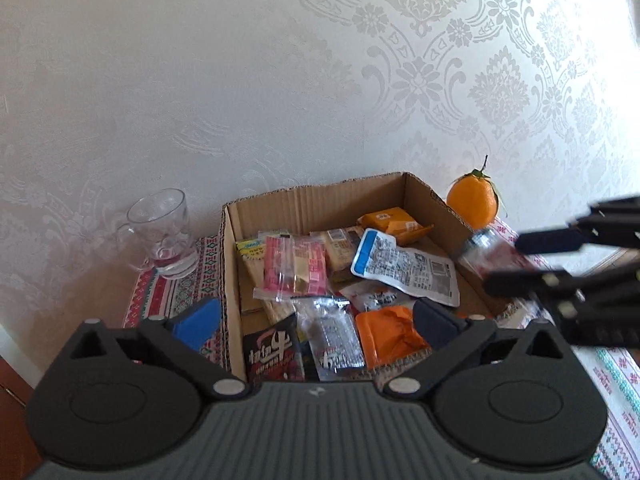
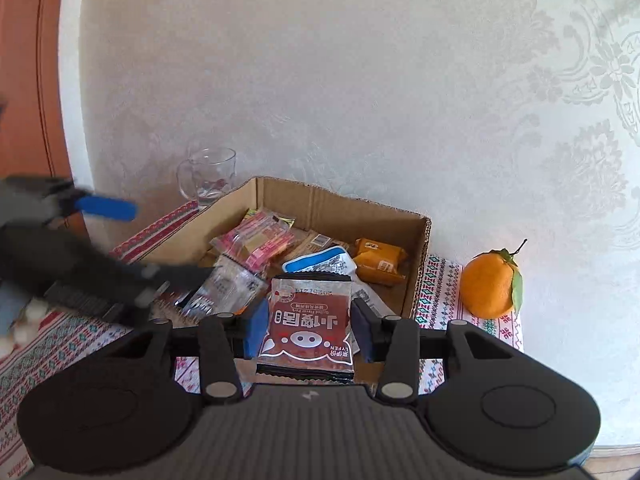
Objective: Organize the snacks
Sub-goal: 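Open the right gripper to drop the pig-print packet into the box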
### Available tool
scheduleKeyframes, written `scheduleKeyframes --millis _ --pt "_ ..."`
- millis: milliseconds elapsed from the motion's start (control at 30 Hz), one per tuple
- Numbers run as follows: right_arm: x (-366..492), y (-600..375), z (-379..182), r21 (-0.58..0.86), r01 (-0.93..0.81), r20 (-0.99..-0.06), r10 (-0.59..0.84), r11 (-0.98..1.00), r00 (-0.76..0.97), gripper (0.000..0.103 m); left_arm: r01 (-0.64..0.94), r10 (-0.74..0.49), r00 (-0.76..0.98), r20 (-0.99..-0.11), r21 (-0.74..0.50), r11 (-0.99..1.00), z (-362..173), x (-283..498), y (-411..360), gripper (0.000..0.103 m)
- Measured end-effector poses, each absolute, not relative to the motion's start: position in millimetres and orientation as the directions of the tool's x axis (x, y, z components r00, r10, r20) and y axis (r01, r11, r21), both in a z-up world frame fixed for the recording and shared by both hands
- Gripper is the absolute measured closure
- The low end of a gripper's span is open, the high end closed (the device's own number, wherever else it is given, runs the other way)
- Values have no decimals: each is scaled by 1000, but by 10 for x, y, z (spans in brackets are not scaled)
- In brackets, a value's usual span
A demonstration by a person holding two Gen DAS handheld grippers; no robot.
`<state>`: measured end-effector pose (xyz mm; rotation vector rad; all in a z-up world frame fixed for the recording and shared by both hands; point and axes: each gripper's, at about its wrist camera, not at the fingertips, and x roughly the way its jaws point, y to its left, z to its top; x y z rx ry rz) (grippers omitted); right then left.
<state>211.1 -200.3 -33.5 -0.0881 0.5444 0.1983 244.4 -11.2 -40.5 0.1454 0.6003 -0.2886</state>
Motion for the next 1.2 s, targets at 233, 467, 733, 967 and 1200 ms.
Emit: scheduleKeyframes --millis 233,467,733,967,1200 --pt "2549 -2083 -392 18 -162 -560 144 987 816 53 300 -215 789 -576 55 953 -511 2210 -70 1" --pt "2711 -2088 -563 35 -70 -594 77 997 801 21 319 -268 735 -622 -31 947 -649 2174 -12 1" --pt "2402 -2051 -392 -25 -47 -565 25 999 825 0 254 -186 796 -576 39 966 -529 2134 8 1" --pt "2075 -1897 -338 -88 25 -585 -73 996 808 0 188 -146 798 -584 11 982 -517 2091 80 1" --pt "1789 -1812 -344 -56 105 -603 -117 993 789 0 121 -82 806 -586 27 992 -464 1920 126 1"
